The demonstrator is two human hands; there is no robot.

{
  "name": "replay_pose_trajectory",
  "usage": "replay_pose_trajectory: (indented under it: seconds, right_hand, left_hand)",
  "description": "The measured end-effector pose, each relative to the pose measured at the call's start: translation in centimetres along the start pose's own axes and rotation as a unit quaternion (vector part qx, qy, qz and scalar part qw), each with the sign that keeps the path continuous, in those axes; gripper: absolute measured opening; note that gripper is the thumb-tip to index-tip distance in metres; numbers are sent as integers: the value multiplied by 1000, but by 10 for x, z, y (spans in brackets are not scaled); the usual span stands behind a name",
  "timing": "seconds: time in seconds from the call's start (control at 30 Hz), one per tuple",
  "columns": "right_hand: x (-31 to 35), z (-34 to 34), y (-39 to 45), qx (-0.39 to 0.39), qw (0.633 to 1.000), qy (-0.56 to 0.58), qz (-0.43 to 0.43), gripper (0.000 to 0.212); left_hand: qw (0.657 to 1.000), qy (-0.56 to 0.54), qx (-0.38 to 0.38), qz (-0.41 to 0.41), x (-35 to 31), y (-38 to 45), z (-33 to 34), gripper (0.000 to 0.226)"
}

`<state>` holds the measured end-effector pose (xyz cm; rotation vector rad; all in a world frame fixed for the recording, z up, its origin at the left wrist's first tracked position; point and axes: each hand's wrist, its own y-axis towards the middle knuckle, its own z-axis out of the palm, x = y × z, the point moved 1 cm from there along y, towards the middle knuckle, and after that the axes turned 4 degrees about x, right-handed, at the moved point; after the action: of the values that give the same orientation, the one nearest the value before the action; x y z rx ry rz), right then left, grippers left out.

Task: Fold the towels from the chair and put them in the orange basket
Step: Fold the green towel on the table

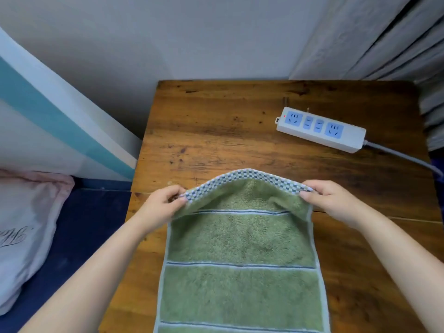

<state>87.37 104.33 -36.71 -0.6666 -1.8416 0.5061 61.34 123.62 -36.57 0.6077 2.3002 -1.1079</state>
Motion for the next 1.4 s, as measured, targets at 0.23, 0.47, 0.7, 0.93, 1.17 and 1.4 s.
replay_pose_trajectory:
  seconds: [0.23, 0.47, 0.7, 0.93, 1.17, 1.4]
  right_hand:
    - [-5, 13, -51, 129, 986, 68, 85, 21]
    - [1, 26, -52, 93, 976, -153, 121, 18]
    - [17, 47, -27, -84, 864, -487, 99, 23]
    - [3, 38, -33, -91, 844, -504, 156, 28]
    - [14, 37, -11, -110, 871, -469, 93, 28]
    - [48, 52, 51, -105, 927, -360, 10, 39]
  left_hand:
    - [990, 69, 118, -48, 22, -51, -11, 16]
    - [990, 128, 1, -51, 28, -48, -5, 14]
    - [957, 218, -144, 127, 3, -24, -1, 18]
    - [961, 226, -103, 125, -20, 26, -2, 22]
    - [945, 318, 60, 53, -43, 64, 20, 24]
    - [949, 310, 1, 61, -14, 40, 24, 29]
